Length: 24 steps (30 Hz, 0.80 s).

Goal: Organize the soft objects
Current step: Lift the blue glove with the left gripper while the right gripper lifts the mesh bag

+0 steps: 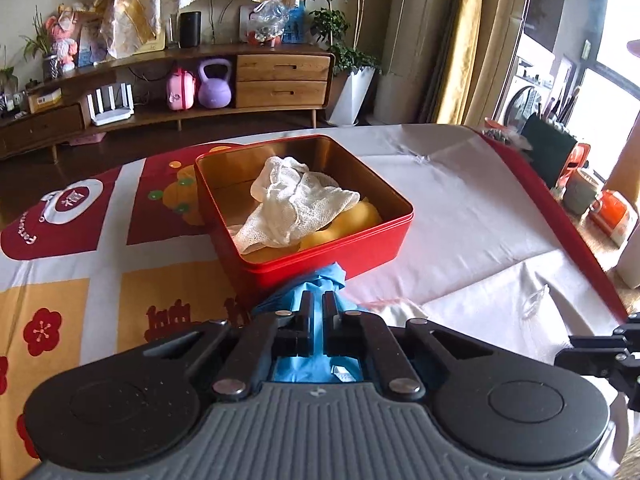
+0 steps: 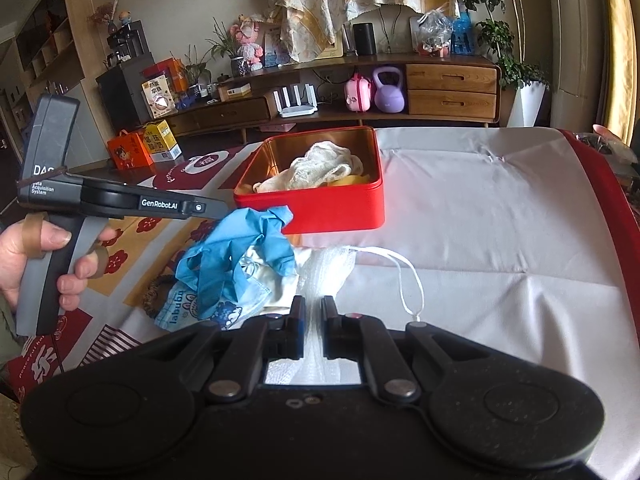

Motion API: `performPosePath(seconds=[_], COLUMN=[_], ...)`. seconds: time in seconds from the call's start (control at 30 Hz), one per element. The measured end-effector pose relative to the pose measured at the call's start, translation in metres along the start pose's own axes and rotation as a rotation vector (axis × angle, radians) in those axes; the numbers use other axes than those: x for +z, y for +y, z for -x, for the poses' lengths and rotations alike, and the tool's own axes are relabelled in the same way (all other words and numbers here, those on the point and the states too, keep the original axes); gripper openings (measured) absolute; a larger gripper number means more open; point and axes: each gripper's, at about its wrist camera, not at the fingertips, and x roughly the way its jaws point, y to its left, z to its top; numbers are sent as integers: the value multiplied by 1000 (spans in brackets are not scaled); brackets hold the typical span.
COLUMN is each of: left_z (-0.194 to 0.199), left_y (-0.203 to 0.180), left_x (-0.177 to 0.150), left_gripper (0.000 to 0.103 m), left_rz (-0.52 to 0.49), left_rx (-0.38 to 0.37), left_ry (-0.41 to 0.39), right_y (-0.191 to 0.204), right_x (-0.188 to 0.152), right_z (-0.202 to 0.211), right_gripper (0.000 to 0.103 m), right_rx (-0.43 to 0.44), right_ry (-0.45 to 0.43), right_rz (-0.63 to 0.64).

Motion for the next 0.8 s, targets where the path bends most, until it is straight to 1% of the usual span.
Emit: performPosePath(seconds=[0.1, 0.17, 0.23, 0.27, 0.3, 0.33, 0.37, 0.43, 0.53, 0.6, 0.67, 0.7, 0.73, 0.77, 0.8], left_z=[-1, -4, -12, -16, -20, -26, -30, -38, -53, -61, -65, -67, -68, -69, -69], left_y=[0, 1, 0, 0, 0, 1, 2, 3, 2, 0, -2, -2, -2, -3, -4], left_x=[0, 2, 5, 6, 7, 8, 9, 10, 9, 9, 7, 7, 6, 5, 4], left_gripper=[4, 7, 13, 24, 41, 66, 72, 72, 72, 72, 61, 45, 31, 29, 24], left_rz=[16, 18, 8, 1, -5, -6, -5, -10, -30, -50, -60, -60, -58, -60, -70], left_rx=[-26, -23, -13, -3, 6, 9, 4, 3, 37, 33, 40, 35, 30, 27, 25], left_ry=[4, 8, 33, 40, 53, 72, 84, 103, 150, 179, 197, 209, 217, 221, 218], right_y=[2, 0, -2, -3, -5, -7, -8, -11, -16, -18, -19, -19, -20, -21, -21], right_x=[0, 0, 0, 0, -1, -1, -1, -2, -2, -2, -1, -1, -2, -2, -2], right_z=[1, -1, -3, -5, -7, -8, -9, -13, -17, -19, -20, -21, -21, -21, -21], right_gripper=[7, 7, 7, 7, 7, 7, 7, 7, 7, 7, 7, 7, 7, 7, 7], right_rx=[4, 5, 5, 6, 7, 8, 9, 9, 9, 8, 8, 8, 9, 9, 8], right_ry=[-2, 1, 6, 9, 12, 16, 19, 24, 32, 33, 35, 36, 37, 37, 38], right_rz=[3, 1, -2, -2, -2, -3, -4, -4, -11, -13, -14, -13, -14, -15, -16])
